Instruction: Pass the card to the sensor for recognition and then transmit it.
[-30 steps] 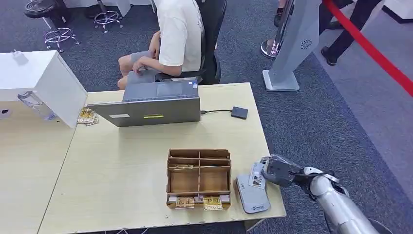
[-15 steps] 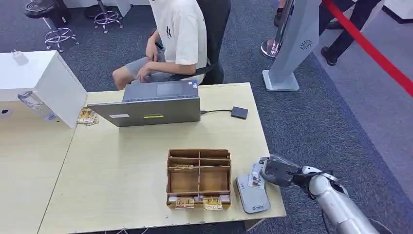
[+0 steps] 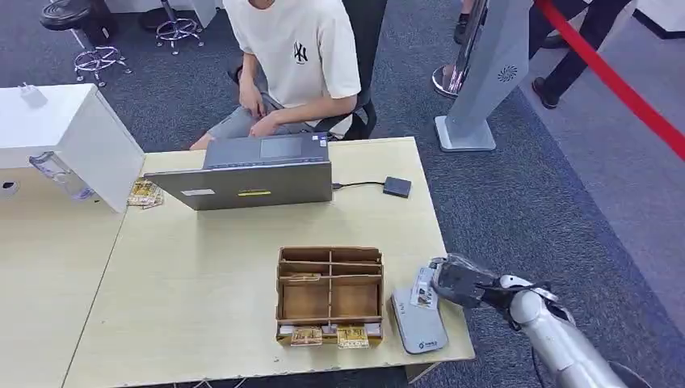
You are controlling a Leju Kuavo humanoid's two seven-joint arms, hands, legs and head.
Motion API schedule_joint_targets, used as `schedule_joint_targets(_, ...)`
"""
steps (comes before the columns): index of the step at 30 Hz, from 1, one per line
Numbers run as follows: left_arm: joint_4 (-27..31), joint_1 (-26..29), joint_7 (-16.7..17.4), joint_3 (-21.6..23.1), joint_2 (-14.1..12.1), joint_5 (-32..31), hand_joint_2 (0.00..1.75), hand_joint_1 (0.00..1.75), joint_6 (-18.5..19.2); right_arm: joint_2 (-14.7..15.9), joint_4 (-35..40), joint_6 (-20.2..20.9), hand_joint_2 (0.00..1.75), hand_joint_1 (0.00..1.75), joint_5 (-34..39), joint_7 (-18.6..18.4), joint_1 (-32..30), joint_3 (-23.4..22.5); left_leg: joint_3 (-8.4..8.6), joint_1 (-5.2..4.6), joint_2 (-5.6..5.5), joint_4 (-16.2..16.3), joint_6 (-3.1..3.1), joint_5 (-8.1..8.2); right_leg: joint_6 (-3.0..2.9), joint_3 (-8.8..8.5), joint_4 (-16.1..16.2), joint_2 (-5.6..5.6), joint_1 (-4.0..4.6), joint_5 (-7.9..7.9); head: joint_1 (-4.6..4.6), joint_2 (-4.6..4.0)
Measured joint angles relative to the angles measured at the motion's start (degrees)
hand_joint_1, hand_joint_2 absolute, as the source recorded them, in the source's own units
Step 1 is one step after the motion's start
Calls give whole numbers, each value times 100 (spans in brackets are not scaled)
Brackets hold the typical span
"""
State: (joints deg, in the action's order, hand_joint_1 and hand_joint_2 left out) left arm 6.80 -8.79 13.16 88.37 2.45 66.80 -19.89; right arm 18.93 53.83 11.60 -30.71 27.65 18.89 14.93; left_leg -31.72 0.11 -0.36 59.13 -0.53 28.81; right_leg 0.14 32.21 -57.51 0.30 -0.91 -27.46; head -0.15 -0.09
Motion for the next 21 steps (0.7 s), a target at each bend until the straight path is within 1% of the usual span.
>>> schedule_joint_targets(3, 0, -1, 0, 2, 7, 31, 0, 0, -2, -274, 75, -396, 175, 175, -55, -129, -2, -164, 2, 1, 1, 0, 2, -1, -1, 0, -1, 1, 1, 1, 0, 0)
schedule_joint_targets(5, 0, -2, 0, 2, 17, 66, 0, 0, -7, -540, 239, -689, 175, 175, -173, -284, -5, -361, 3, 1, 1, 0, 5, -4, -1, 1, -2, 1, 1, 1, 0, 0)
schedule_joint_targets(6, 0, -1, 0, 2, 28, 76, 0, 0, -11, -698, 401, -808, 175, 175, -266, -389, -15, -511, 1, 2, 1, -1, 3, -6, -1, 2, -2, 1, 2, 1, 0, 0)
schedule_joint_targets(8, 0, 2, 0, 2, 41, 76, 0, 0, -13, -965, 718, -1011, 175, 175, -351, -450, -41, -769, 1, 3, 0, -1, 4, -6, -1, 2, -3, 0, 2, 0, 0, 0)
schedule_joint_targets(11, 0, 1, 0, 2, 79, 50, 0, 0, -22, -1441, 1360, -1317, 175, 175, -663, -603, -117, -1245, -1, 3, -5, -2, 5, -7, -1, 3, -4, -5, 3, 0, 0, 0)
schedule_joint_targets(14, 0, 5, 2, 2, 116, -22, 0, 0, -24, -1928, 2141, -1733, 175, 175, -986, -649, -246, -1782, -3, 3, -7, -2, 5, -7, -2, 4, -4, -5, 2, -1, 2, 0)
schedule_joint_targets(16, 0, 2, 11, 2, 144, -57, 0, 0, -26, -2162, 2551, -1798, 175, 175, -1110, -656, -303, -2051, -3, 3, -8, -2, 5, -7, -1, 4, -3, -6, 2, -1, 2, 0)
schedule_joint_targets(18, 0, 7, 20, 2, 160, -118, 0, 0, -26, -2408, 2965, -1986, 175, 175, -1217, -608, -412, -2290, -5, 1, -13, -2, 4, -7, -1, 4, -2, -10, 0, -1, 2, 0)
schedule_joint_targets(21, 0, 7, 48, 2, 177, -171, 0, 0, -24, -2680, 3402, -2223, 175, 175, -1366, -509, -503, -2553, -3, 0, -9, -1, 4, -7, -1, 4, -1, -7, -1, 0, 2, 0)
